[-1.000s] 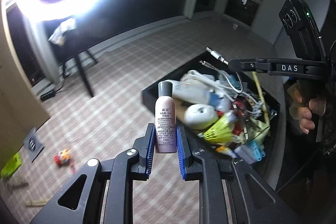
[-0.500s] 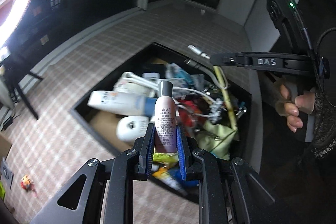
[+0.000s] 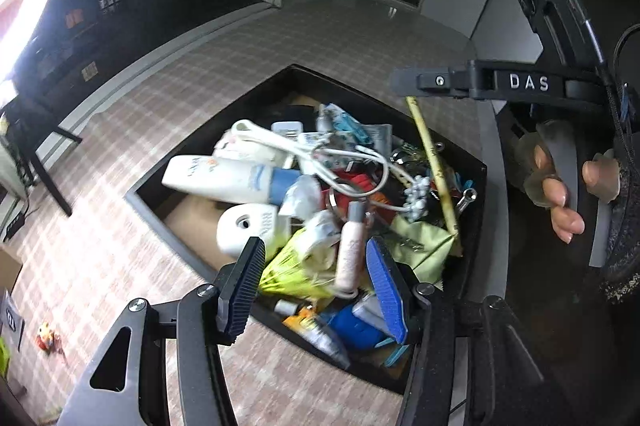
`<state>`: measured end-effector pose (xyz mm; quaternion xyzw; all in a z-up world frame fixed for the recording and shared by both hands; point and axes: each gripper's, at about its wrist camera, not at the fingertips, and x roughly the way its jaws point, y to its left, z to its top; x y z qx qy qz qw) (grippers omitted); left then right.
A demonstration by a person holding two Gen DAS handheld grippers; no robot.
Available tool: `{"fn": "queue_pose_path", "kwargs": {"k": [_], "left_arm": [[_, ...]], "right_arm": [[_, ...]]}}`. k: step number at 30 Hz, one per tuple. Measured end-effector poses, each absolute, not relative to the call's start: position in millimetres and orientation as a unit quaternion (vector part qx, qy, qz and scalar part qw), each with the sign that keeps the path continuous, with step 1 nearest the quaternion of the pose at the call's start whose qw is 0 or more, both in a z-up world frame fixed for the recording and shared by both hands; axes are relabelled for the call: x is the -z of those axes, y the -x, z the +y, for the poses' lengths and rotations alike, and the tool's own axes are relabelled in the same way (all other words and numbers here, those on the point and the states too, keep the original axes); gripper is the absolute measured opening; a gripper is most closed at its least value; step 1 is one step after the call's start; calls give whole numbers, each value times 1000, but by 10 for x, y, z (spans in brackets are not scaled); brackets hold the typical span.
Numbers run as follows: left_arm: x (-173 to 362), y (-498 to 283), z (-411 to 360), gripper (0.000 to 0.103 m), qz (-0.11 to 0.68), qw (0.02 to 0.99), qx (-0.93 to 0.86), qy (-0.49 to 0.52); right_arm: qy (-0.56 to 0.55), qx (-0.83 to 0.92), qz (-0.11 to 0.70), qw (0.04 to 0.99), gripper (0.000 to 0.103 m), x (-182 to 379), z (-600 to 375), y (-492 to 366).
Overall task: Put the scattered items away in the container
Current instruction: 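Carry the pink bottle and USB cable to the black bin and open both grippers, then grasp the wrapped wooden chopsticks with the left gripper while the right grasps the toy figure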
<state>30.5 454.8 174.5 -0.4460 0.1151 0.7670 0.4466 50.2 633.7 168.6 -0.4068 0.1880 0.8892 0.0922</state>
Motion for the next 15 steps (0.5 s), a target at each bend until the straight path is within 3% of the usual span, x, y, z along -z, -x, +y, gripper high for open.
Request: {"fn": "queue_pose_path", "kwargs": {"k": [15], "left_arm": [[-1443, 143, 3058, 50, 111, 367, -794, 471]], "right_arm": [[450, -889, 61, -55, 63, -1569, 5056, 356]]}}
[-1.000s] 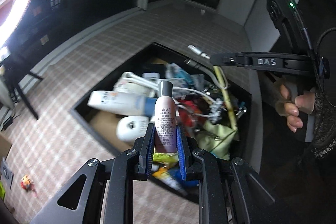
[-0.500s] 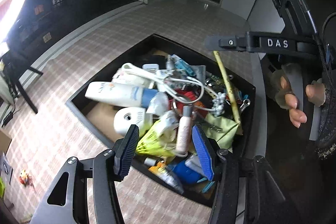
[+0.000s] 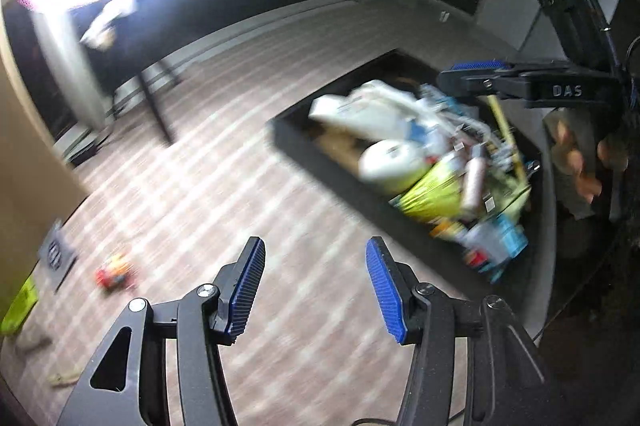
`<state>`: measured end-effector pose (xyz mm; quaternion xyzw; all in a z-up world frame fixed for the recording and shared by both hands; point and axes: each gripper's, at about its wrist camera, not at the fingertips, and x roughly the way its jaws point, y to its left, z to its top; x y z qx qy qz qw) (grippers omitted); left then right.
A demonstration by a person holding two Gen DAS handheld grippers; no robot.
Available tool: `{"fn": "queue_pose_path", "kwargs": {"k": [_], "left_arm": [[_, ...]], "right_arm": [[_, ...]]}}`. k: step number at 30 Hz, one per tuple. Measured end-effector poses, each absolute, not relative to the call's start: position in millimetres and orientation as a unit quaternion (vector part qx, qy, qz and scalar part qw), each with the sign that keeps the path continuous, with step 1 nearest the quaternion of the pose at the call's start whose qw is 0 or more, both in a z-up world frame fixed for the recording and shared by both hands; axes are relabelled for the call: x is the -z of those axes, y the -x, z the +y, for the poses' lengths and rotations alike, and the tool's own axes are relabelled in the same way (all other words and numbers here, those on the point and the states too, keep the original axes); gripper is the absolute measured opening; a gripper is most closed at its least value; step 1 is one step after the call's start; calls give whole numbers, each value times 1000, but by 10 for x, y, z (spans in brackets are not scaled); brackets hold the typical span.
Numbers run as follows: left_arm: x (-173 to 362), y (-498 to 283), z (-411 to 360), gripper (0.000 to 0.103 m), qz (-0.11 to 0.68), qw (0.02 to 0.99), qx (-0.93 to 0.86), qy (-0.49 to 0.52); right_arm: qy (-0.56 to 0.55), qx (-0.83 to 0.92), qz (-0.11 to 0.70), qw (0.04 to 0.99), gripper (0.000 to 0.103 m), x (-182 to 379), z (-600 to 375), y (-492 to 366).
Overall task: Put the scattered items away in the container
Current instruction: 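Grasp the wrapped wooden chopsticks with the left gripper while the right grasps the toy figure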
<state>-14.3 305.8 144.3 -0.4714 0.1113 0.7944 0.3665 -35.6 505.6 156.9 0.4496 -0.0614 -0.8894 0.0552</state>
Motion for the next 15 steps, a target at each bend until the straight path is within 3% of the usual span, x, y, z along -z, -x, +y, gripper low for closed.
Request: {"fn": "queue_pose_path", "kwargs": {"k": [9, 15], "left_arm": [[-1097, 335, 1844, 48, 126, 295, -802, 504], [-881, 352, 1407, 48, 176, 287, -787, 517]], "right_arm": [[-479, 863, 41, 157, 63, -1337, 3951, 942], [-495, 843, 70, 202, 63, -1135, 3388, 1237]]}}
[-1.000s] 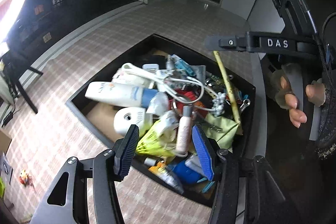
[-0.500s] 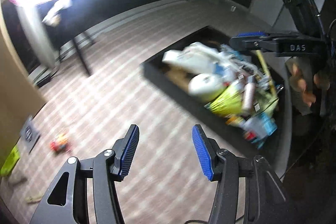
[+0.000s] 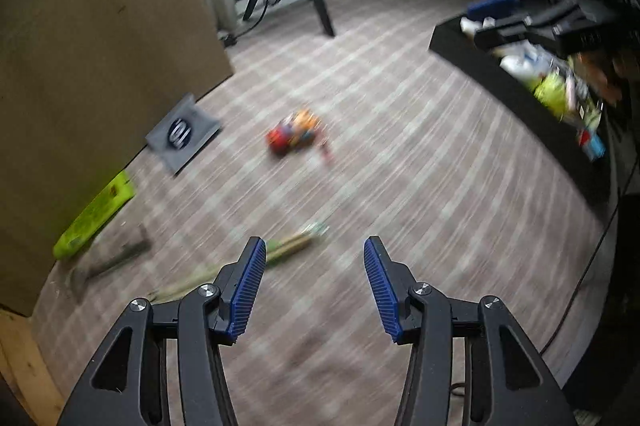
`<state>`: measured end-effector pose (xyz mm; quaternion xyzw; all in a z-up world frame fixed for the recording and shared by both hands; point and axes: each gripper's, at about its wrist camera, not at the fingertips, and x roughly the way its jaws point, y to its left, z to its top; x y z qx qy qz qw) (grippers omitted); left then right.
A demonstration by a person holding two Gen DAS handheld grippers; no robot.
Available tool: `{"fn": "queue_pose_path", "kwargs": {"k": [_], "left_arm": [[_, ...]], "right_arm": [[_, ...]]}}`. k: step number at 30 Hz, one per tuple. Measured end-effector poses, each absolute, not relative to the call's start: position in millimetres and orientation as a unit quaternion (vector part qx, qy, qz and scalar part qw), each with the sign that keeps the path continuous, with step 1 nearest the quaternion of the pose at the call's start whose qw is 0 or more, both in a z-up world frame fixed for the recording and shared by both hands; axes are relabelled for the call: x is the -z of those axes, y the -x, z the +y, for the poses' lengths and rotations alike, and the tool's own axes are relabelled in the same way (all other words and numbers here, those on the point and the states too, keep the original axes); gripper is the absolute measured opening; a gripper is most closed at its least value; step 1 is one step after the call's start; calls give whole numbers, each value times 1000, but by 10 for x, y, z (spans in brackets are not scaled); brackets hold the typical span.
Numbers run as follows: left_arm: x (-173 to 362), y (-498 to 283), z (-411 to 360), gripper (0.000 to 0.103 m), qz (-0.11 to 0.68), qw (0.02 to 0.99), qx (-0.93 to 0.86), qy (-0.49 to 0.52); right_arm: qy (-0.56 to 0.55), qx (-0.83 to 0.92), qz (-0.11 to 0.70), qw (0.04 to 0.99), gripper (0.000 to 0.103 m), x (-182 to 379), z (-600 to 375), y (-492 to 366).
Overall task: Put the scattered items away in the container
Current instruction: 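Grasp the wrapped wooden chopsticks with the left gripper while the right grasps the toy figure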
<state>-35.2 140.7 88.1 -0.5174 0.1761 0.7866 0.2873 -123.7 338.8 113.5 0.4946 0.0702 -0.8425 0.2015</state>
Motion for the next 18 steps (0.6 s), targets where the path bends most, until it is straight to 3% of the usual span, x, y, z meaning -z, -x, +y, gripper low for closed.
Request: {"fn": "queue_pose_path", "kwargs": {"k": [18], "left_arm": [[-465, 730, 904, 48, 251, 324, -728, 550]], "right_arm": [[-526, 794, 144, 270, 63, -682, 2430, 1829]]}}
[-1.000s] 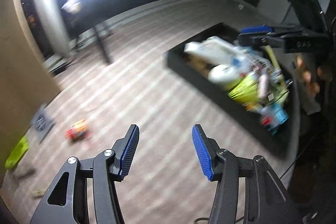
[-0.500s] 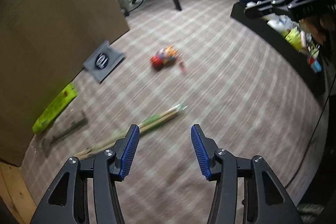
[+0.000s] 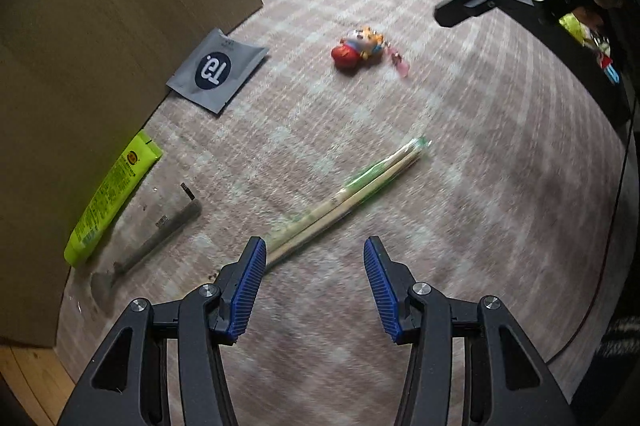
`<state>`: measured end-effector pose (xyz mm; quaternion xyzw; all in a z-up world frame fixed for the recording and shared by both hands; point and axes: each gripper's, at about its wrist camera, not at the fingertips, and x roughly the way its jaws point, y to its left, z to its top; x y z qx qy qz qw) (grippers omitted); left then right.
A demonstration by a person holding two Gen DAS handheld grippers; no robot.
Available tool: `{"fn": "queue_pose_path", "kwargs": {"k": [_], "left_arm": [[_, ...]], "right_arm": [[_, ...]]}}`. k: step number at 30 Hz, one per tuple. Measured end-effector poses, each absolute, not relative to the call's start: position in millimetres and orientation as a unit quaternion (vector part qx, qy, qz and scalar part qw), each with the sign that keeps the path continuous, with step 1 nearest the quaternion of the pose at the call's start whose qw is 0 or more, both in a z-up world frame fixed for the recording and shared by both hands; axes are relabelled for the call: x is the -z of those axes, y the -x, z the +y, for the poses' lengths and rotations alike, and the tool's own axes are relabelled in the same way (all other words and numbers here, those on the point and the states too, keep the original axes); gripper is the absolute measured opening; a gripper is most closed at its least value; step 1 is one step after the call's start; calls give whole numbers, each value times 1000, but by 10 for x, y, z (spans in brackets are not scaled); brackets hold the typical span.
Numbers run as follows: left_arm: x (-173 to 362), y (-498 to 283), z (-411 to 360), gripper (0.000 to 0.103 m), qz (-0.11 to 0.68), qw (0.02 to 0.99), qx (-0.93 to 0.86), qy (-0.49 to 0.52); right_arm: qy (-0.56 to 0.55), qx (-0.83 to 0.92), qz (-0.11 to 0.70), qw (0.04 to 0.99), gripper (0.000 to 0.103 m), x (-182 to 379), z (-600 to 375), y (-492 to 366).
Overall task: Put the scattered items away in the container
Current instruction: 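Grasp the wrapped wooden chopsticks with the left gripper while the right grasps the toy figure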
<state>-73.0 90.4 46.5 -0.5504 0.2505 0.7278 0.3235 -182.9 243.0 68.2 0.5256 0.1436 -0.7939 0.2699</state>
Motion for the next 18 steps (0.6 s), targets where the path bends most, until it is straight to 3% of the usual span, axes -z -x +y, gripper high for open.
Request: {"fn": "queue_pose_path", "kwargs": {"k": [13, 18], "left_arm": [[-252, 963, 908, 52, 280, 367, -680, 570], [-250, 984, 880, 46, 263, 374, -680, 573]], "right_arm": [[-545, 771, 173, 280, 63, -345, 2226, 2137], [-551, 764, 176, 287, 63, -239, 2173, 2189]]}}
